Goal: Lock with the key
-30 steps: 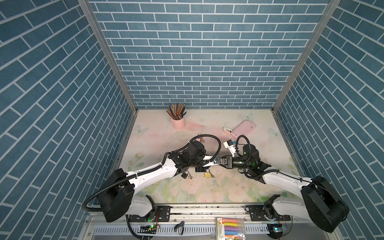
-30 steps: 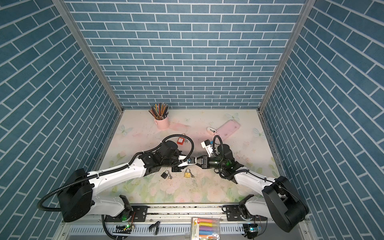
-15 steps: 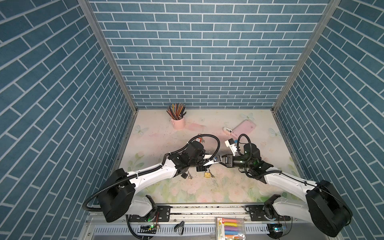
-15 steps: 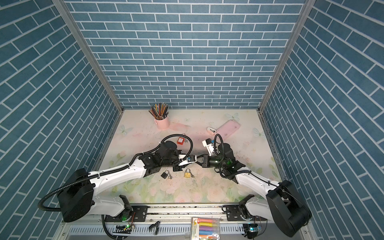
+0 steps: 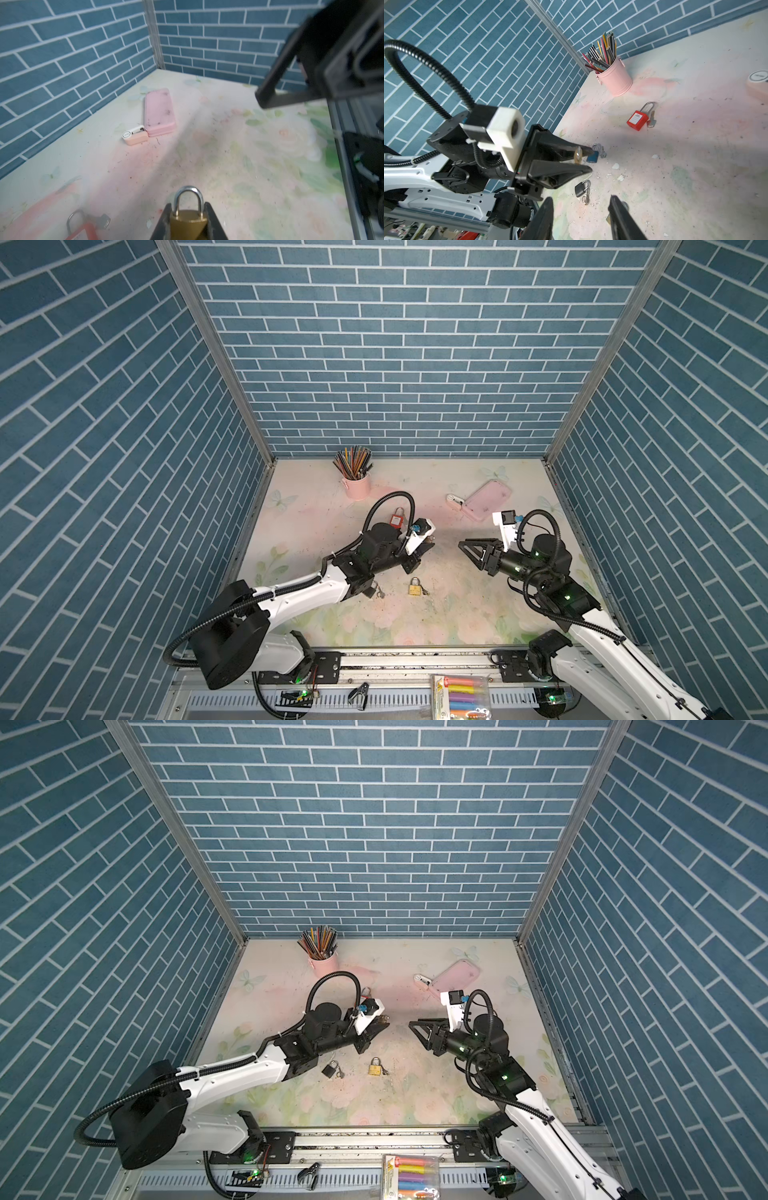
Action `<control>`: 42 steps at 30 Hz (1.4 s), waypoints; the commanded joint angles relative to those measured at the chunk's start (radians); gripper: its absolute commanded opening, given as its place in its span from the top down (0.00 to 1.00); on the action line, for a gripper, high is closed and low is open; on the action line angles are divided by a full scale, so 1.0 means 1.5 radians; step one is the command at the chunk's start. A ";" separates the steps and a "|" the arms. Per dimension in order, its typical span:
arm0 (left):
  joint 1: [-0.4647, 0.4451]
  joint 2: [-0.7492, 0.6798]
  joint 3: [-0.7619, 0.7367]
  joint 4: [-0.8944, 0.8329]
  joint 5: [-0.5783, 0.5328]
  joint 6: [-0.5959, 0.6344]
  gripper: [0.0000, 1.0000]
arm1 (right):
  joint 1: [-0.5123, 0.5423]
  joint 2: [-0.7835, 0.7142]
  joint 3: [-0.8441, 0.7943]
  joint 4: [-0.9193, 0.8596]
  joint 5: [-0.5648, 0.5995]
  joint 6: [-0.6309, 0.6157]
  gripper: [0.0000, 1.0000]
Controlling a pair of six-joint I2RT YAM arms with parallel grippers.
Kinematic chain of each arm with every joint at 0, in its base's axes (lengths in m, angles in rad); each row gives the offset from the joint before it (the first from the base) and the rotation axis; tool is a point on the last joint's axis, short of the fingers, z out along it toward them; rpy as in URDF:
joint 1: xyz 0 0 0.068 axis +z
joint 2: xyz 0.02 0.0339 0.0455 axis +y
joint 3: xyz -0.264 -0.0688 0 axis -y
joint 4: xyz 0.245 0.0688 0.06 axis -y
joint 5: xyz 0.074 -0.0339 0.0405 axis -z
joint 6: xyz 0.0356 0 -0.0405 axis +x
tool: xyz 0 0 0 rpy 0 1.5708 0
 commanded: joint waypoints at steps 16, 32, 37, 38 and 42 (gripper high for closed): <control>0.052 0.108 -0.084 0.226 -0.115 -0.918 0.99 | 0.185 0.094 -0.069 0.173 0.284 -0.184 0.60; 0.039 0.137 -0.062 0.243 -0.090 -0.988 1.00 | 0.266 0.348 -0.057 0.451 0.333 -0.197 0.63; 0.040 0.138 -0.064 0.247 -0.087 -0.988 1.00 | 0.267 0.385 -0.049 0.483 0.340 -0.189 0.69; 0.039 0.139 -0.065 0.248 -0.085 -0.989 1.00 | 0.266 0.394 -0.044 0.486 0.338 -0.188 0.70; 0.039 0.144 -0.062 0.258 -0.081 -0.989 1.00 | 0.267 0.425 -0.025 0.494 0.326 -0.186 0.71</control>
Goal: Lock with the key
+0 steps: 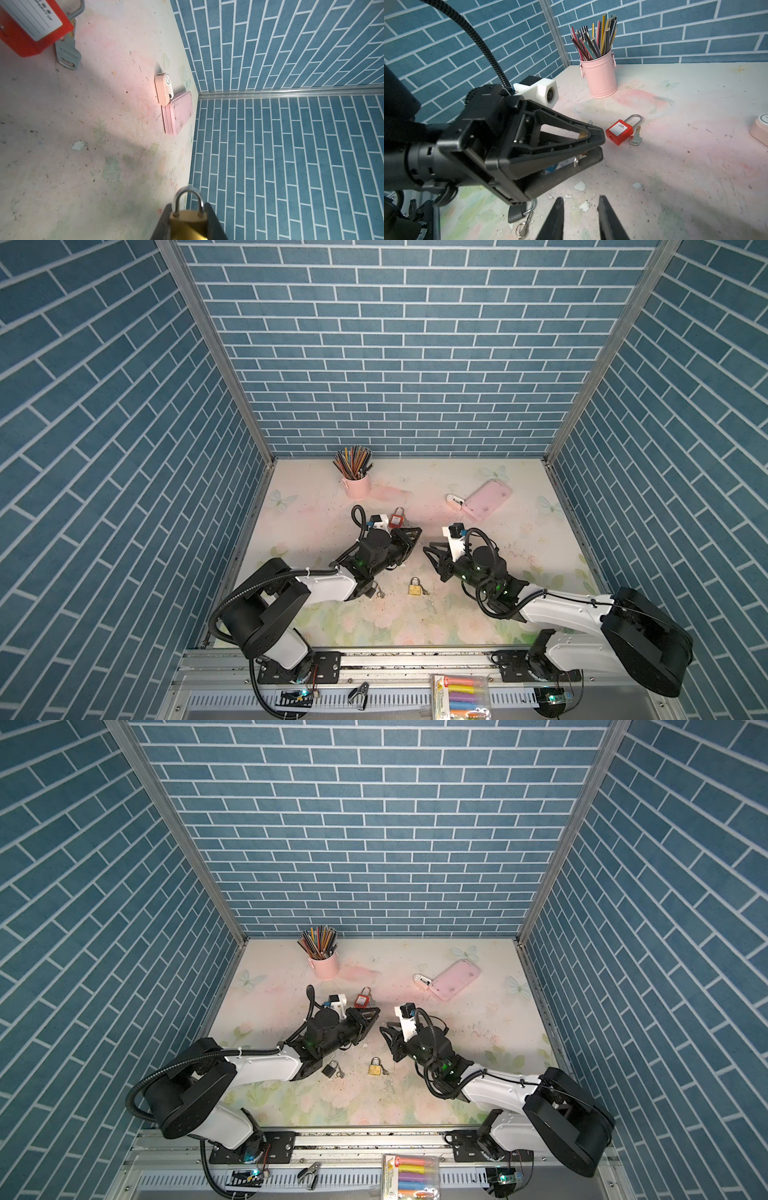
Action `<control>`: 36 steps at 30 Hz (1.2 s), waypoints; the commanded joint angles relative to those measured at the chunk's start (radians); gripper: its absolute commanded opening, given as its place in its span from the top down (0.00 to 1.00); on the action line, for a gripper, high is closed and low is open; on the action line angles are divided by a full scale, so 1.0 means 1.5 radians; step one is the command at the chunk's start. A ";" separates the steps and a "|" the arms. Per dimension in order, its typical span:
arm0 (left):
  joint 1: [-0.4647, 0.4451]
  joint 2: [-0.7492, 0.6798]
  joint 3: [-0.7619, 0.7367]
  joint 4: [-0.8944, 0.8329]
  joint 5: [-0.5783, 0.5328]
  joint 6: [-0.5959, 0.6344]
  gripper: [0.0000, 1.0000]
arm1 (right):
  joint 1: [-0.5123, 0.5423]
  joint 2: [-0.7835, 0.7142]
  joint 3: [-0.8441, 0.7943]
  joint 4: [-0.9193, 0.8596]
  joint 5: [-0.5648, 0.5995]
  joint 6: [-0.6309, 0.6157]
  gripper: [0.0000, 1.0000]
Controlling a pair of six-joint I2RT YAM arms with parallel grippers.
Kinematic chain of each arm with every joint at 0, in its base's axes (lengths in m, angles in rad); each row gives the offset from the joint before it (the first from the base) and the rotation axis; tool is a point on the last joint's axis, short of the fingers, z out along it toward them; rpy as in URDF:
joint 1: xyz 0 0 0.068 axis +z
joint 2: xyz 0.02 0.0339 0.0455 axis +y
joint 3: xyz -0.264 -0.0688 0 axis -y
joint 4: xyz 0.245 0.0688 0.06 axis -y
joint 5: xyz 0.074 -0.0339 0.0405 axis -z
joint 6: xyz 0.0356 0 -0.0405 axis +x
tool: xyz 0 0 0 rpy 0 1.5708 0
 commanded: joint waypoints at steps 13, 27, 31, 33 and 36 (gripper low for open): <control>-0.005 0.011 0.016 0.029 0.013 -0.006 1.00 | 0.003 0.100 0.068 0.055 0.002 -0.013 0.75; -0.012 0.014 0.020 0.036 0.034 -0.005 1.00 | 0.002 0.129 0.084 0.055 0.013 -0.019 0.90; -0.013 0.012 0.023 0.034 0.041 0.000 1.00 | 0.003 0.130 0.085 0.054 0.018 -0.017 0.96; -0.013 0.011 0.025 0.033 0.042 0.004 1.00 | 0.002 0.128 0.085 0.051 0.017 -0.018 1.00; -0.013 0.010 0.028 0.029 0.043 0.008 1.00 | 0.002 0.125 0.085 0.045 0.010 -0.019 1.00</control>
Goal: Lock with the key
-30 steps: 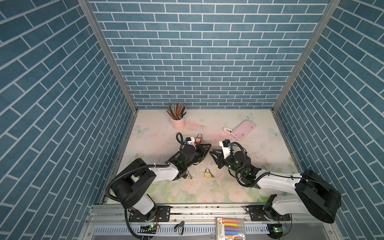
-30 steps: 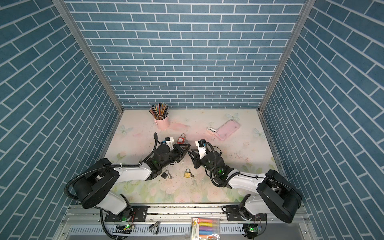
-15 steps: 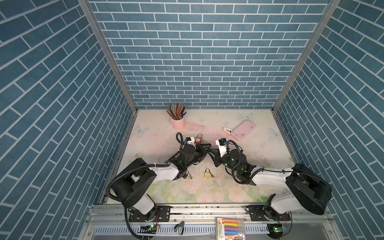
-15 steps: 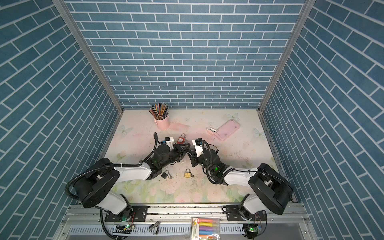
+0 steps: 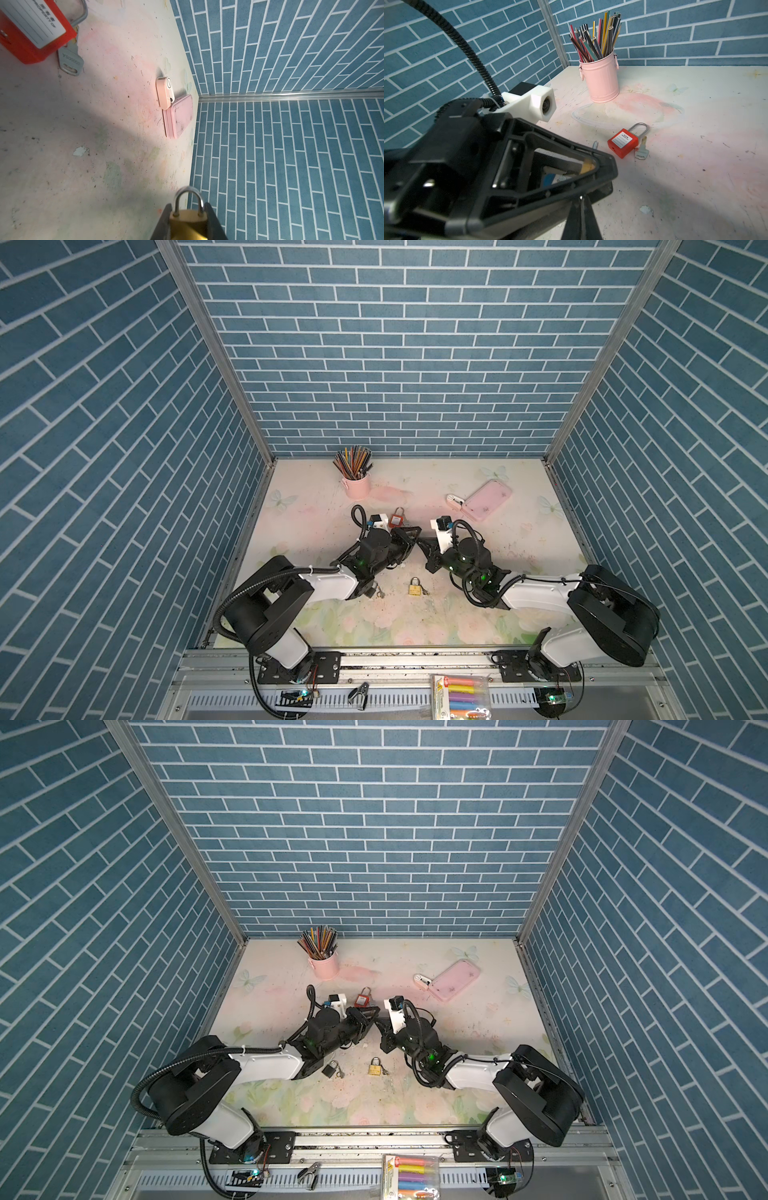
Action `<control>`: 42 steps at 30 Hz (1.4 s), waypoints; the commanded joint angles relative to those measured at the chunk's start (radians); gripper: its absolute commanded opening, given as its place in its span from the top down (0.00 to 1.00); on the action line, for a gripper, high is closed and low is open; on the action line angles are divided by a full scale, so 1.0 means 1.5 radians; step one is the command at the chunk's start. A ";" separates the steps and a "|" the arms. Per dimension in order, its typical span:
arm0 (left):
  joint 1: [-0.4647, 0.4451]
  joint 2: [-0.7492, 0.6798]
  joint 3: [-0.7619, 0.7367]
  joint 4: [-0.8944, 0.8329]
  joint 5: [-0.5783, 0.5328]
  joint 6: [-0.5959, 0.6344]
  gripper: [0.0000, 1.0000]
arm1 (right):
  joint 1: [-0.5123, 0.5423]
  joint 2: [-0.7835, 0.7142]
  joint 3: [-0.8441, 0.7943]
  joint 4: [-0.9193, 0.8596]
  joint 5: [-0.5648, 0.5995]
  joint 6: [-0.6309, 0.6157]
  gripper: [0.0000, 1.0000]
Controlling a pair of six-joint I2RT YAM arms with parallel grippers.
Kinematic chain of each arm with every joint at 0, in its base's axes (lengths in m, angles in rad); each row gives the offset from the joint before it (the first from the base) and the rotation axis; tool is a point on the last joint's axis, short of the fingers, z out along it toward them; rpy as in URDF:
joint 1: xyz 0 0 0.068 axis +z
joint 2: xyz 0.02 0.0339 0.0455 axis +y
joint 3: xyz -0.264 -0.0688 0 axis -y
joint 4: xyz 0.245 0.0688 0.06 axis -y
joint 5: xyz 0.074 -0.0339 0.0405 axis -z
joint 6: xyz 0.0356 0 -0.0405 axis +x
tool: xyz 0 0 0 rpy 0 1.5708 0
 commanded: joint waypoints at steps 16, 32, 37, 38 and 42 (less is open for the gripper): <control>0.086 -0.036 0.053 -0.079 -0.047 0.067 1.00 | 0.089 -0.163 -0.099 -0.118 0.021 -0.015 1.00; -0.142 0.128 0.279 -0.525 0.006 0.537 1.00 | -0.043 -0.576 -0.114 -0.644 0.130 0.263 1.00; -0.202 0.204 0.364 -0.593 -0.066 0.633 1.00 | -0.057 -0.688 -0.128 -0.731 0.128 0.302 1.00; -0.205 0.214 0.369 -0.595 -0.080 0.637 1.00 | -0.058 -0.698 -0.130 -0.737 0.127 0.306 1.00; -0.210 0.246 0.375 -0.588 -0.094 0.632 1.00 | -0.059 -0.704 -0.138 -0.735 0.111 0.307 1.00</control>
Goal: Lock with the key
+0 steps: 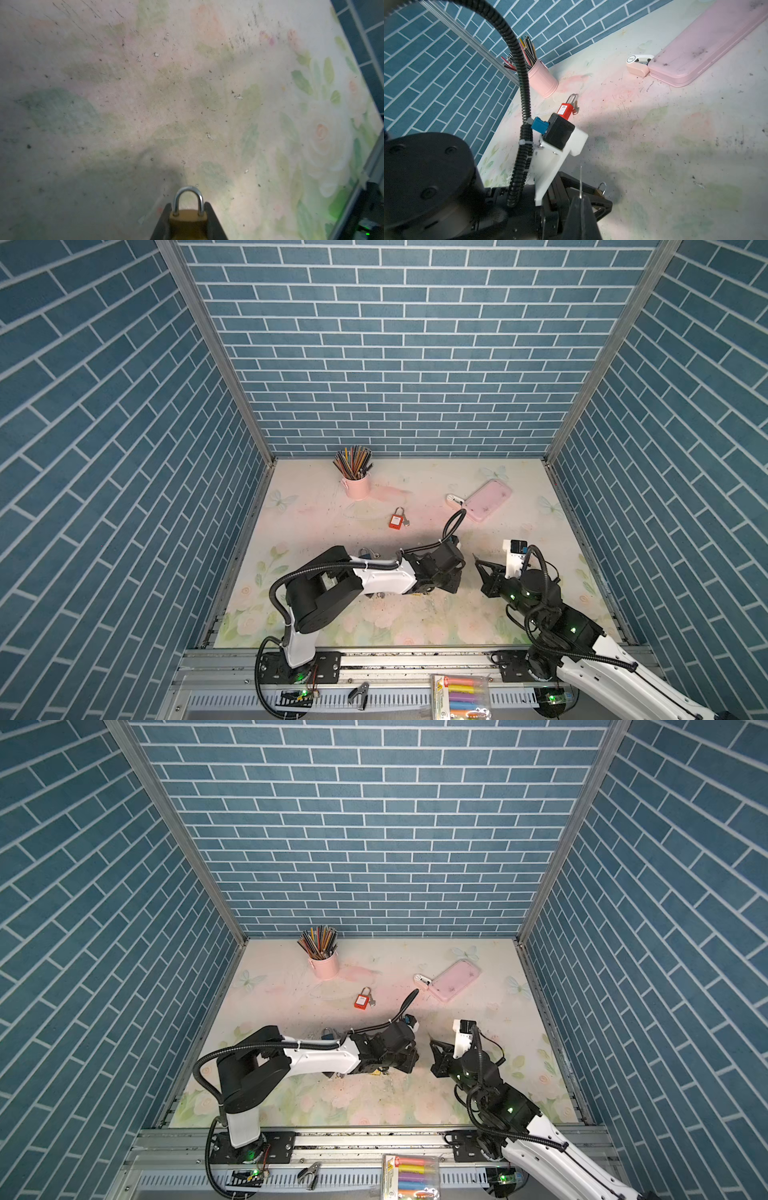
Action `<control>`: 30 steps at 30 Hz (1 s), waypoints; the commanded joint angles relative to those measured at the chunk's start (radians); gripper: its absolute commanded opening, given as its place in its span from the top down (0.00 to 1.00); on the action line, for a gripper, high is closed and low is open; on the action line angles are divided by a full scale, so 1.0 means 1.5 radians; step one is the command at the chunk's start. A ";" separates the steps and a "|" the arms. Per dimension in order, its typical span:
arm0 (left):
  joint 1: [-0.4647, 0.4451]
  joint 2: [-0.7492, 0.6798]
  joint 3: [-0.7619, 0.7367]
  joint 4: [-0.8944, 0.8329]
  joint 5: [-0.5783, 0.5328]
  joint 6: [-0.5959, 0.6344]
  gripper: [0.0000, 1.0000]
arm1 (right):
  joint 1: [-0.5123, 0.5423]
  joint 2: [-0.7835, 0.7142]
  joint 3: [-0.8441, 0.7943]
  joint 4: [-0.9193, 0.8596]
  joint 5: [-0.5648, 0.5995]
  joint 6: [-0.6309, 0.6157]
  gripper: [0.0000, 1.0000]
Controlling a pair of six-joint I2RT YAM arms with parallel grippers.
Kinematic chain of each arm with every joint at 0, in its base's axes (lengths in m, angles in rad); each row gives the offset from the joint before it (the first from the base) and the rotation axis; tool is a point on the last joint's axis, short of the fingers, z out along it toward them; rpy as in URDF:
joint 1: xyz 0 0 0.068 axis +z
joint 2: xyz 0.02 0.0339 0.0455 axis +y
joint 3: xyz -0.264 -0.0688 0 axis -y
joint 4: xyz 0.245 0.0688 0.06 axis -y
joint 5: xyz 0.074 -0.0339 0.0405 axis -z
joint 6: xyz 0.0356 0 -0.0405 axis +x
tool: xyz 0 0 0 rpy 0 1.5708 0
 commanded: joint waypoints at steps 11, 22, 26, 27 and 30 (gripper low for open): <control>0.001 0.035 0.018 -0.020 -0.036 0.045 0.61 | -0.006 0.091 -0.008 0.002 -0.032 0.027 1.00; 0.035 -0.102 -0.058 0.037 -0.088 0.065 0.45 | -0.069 0.113 -0.015 0.019 -0.100 0.052 1.00; 0.066 -0.219 -0.105 0.060 -0.172 0.104 0.42 | -0.134 0.139 -0.034 0.055 -0.190 0.059 1.00; 0.077 -0.246 -0.114 0.068 -0.188 0.116 0.41 | -0.148 0.147 -0.039 0.068 -0.210 0.061 1.00; 0.120 -0.340 -0.165 0.118 -0.218 0.162 0.38 | -0.193 0.186 -0.058 0.123 -0.283 0.064 1.00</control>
